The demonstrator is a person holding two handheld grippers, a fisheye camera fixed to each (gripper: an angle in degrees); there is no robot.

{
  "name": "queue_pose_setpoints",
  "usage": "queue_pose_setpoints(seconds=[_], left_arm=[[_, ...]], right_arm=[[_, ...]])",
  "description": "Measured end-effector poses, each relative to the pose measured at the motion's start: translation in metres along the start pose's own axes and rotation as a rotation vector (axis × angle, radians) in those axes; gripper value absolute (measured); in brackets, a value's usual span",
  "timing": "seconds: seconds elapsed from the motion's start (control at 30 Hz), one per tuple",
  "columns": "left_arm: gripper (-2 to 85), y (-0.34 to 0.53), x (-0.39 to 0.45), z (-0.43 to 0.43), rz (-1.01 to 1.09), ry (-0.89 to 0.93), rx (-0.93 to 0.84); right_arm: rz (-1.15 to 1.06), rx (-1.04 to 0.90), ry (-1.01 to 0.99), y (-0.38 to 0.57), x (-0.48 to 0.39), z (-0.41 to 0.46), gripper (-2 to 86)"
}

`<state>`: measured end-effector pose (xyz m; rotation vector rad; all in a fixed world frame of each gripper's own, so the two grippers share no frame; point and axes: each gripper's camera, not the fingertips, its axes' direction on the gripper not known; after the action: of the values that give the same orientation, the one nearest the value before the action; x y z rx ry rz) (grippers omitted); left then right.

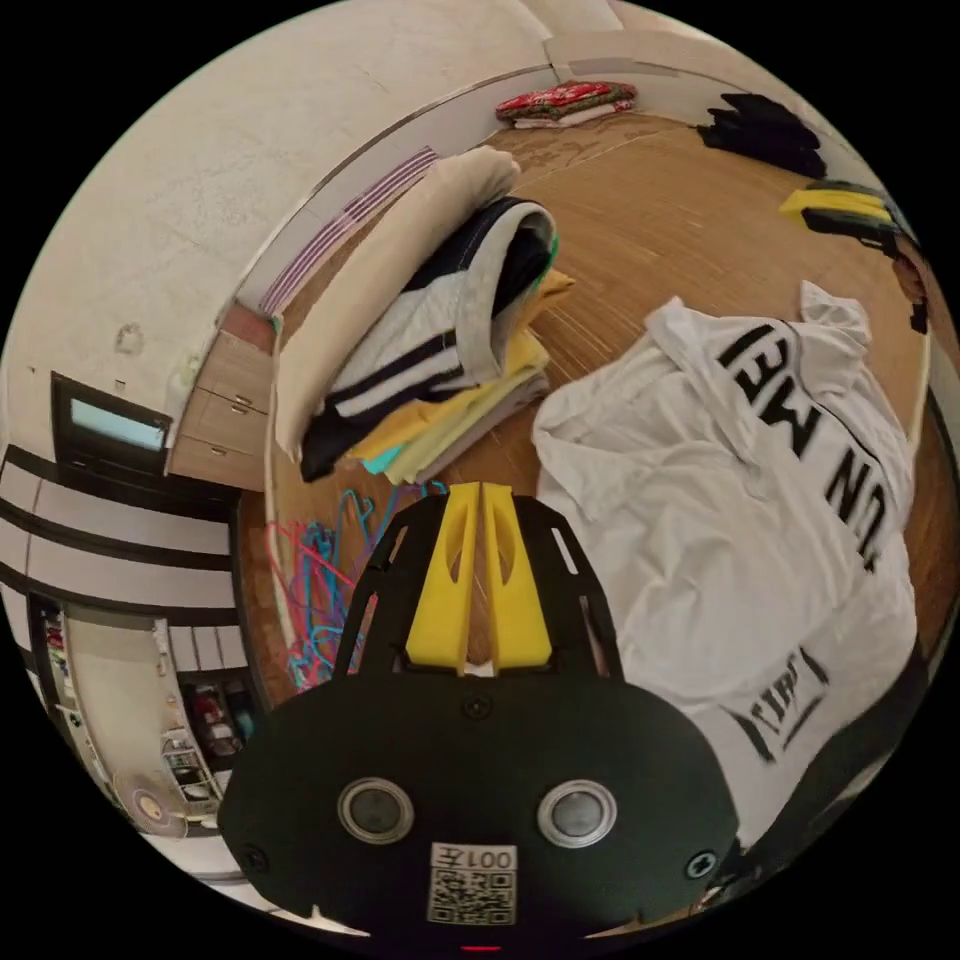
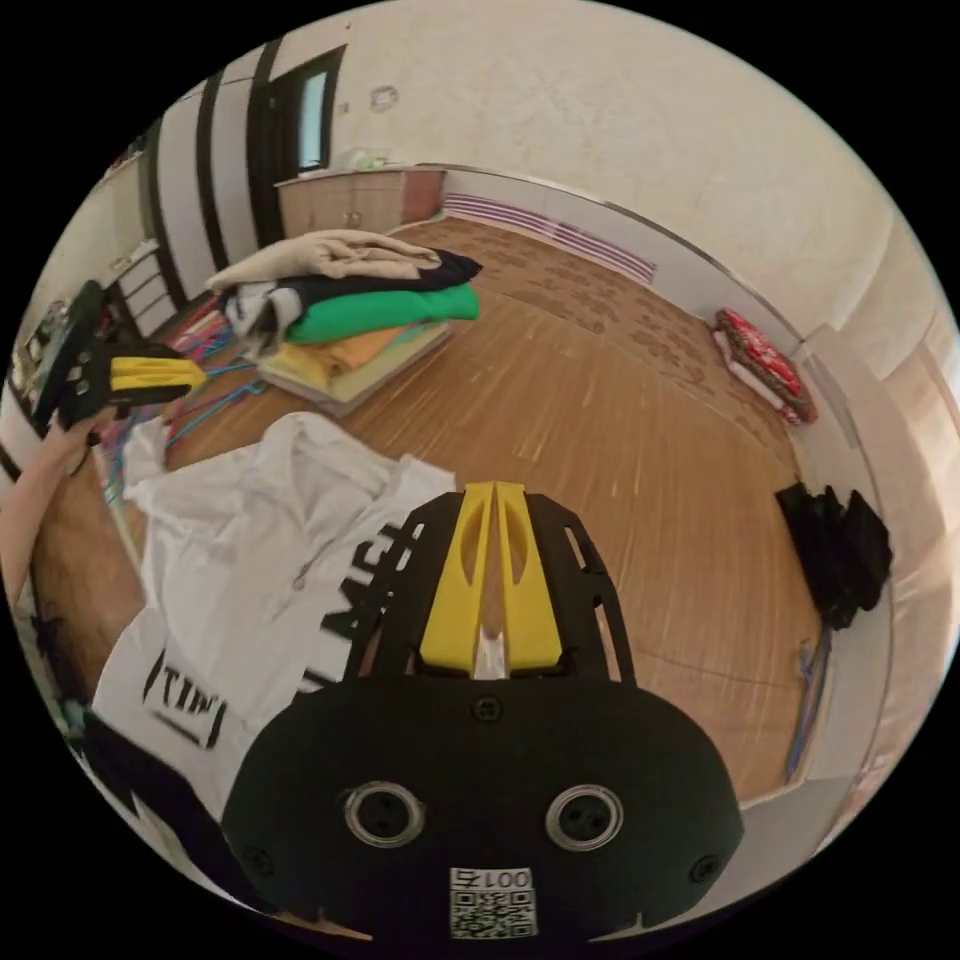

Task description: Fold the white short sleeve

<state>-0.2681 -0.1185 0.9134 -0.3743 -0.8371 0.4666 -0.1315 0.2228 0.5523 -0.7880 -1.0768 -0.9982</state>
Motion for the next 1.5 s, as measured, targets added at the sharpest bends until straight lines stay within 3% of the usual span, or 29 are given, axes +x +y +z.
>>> queue_pose_setpoints(seconds=[0.17, 0.3, 0.4, 0.5, 0.8, 0.93, 1.13, 1.27, 1.33, 1.5], left_arm=[[1.8, 0.099, 0.068, -0.023, 0.282, 0.378, 0.011], [7.2, 0.177, 0.158, -0.036, 0.468, 0.562, -0.055], [7.4, 0.202, 0.208, -0.044, 0.522, 0.431, -0.07], [8.4, 0.204, 0.23, -0.05, 0.531, 0.249, -0.026], [7.0, 0.202, 0.262, -0.05, 0.655, 0.322, -0.104], [6.1, 0.204, 0.28, -0.035, 0.65, 0.301, -0.174], [0.0, 0.213, 0.296, -0.02, 0.614, 0.241, -0.218], [-0.8, 0.22, 0.281, -0.028, 0.526, 0.221, -0.209], [-0.9, 0.229, 0.261, -0.044, 0.456, 0.107, -0.153], [-1.0, 0.257, 0.209, -0.086, 0.275, 0.049, -0.013]], right_arm=[[-0.04, -0.089, -0.105, 0.119, -0.007, -0.03, 3.4], [0.079, -0.348, -0.082, 0.237, -0.014, -0.014, 7.6], [0.147, -0.476, -0.124, 0.298, -0.03, 0.003, 9.9], [0.147, -0.466, -0.164, 0.328, -0.054, 0.011, 11.7], [0.006, -0.49, -0.103, 0.341, -0.11, 0.064, 13.4], [0.123, -0.355, 0.019, 0.347, -0.114, 0.061, 6.1], [0.313, -0.115, 0.072, 0.355, -0.101, 0.003, 3.9], [0.292, -0.002, 0.131, 0.356, -0.097, -0.048, 3.7], [0.251, 0.051, 0.166, 0.354, -0.098, -0.081, 3.5], [0.154, 0.12, 0.212, 0.347, -0.11, -0.131, 3.2]])
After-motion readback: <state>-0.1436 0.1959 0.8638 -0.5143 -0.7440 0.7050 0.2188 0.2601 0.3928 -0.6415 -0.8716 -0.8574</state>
